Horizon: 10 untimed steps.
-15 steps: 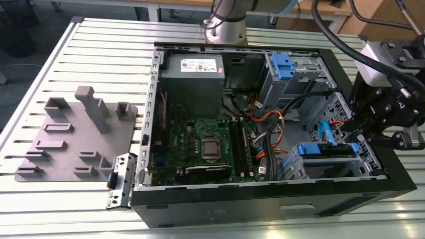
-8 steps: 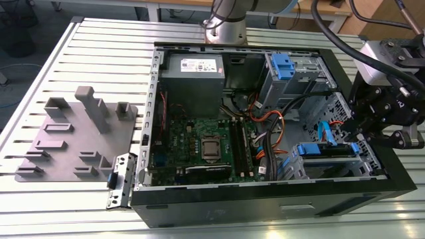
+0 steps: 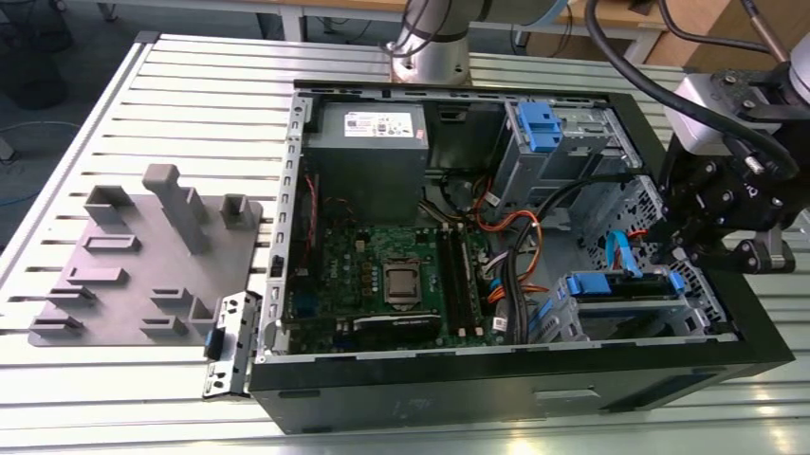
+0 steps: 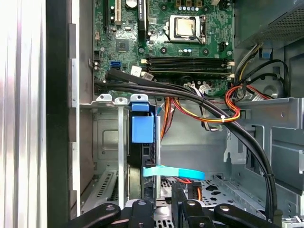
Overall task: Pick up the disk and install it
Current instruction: 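Insert the second disk wire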
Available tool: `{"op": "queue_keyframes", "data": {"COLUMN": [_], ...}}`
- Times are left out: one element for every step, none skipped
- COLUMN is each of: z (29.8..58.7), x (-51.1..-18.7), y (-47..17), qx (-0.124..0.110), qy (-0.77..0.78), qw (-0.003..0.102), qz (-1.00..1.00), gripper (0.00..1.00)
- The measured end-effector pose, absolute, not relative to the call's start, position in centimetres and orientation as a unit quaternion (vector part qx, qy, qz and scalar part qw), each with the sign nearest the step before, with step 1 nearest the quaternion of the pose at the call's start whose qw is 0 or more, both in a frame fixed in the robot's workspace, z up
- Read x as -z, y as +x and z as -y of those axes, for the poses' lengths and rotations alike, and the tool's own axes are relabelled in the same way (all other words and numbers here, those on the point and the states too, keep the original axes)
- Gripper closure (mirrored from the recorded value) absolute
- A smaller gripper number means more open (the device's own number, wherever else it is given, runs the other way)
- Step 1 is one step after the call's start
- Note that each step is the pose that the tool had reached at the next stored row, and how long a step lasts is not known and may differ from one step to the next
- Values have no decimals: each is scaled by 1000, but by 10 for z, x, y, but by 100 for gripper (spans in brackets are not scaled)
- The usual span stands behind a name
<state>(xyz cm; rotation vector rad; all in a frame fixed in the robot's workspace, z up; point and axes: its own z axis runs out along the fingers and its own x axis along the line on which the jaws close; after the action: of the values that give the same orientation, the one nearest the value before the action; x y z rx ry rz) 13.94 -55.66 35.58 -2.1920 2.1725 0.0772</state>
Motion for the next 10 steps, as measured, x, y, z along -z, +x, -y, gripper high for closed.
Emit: {"op": "queue_keyframes", "data": {"z": [556,555,555,554,553,552,551,550,548,547], "x": [-355,-354,-354,-353,-353,-352,-352,-352,-352,-351], "y": [140,141,141,142,143,144,145,145,145,145], "qx": [-25,-25,-24,-24,-24,-24,-24,-24,-24,-24], "qy": [-710,-710,-710,-710,-710,-710,-710,-710,-710,-710], "qw": [27,27,26,26,26,26,26,26,26,26], "qz": [-703,-703,-703,-704,-703,-704,-704,-704,-704,-704], "gripper": [71,71,71,71,71,71,71,71,71,71]}}
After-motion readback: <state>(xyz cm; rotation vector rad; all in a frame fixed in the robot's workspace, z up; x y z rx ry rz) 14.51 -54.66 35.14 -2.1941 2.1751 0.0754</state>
